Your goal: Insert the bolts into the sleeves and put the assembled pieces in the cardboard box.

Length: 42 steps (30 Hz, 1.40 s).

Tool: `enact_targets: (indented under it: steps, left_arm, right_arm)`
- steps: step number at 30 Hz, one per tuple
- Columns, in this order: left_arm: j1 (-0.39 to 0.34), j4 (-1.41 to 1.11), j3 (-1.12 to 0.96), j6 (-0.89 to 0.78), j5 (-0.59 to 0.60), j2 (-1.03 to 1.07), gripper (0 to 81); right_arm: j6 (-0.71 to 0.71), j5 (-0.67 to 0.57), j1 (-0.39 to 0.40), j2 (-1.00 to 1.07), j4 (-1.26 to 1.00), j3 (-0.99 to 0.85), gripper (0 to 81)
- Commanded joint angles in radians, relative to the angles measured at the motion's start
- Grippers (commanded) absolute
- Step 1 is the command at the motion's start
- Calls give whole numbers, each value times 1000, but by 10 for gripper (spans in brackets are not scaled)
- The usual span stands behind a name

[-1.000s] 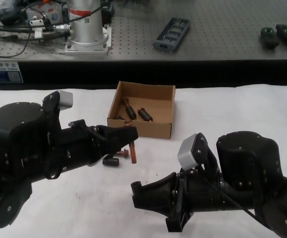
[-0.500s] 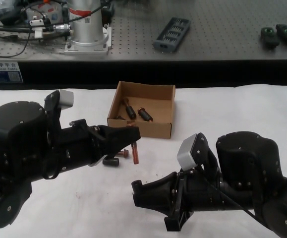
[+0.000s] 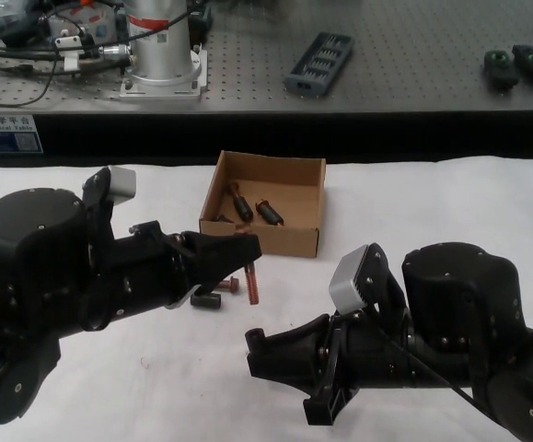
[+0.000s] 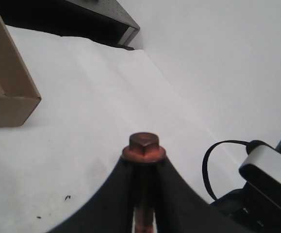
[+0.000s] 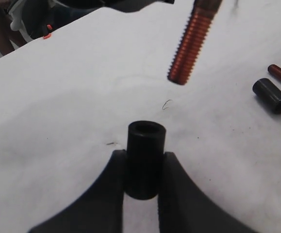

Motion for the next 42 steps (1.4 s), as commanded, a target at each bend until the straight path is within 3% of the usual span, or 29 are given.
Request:
enact_targets:
  steps: [1, 11, 16, 25, 42]
  left_arm:
    - [-23, -24, -5, -15, -13, -3, 6]
    - [-43, -17, -5, -15, -84, -3, 6]
    - [-43, -17, -5, -15, -120, -3, 6]
    - [-43, 71, -5, -13, -120, -3, 6]
    - [-43, -72, 20, -13, -127, -3, 6]
  right_arm:
    - [20, 42, -1, 0, -31, -6, 49]
    - [24, 69, -1, 0, -31, -6, 49]
    - [127, 154, -10, 0, -31, -6, 49]
    - [133, 154, -15, 0, -97, -6, 49]
    - [130, 124, 0, 0, -10, -6, 49]
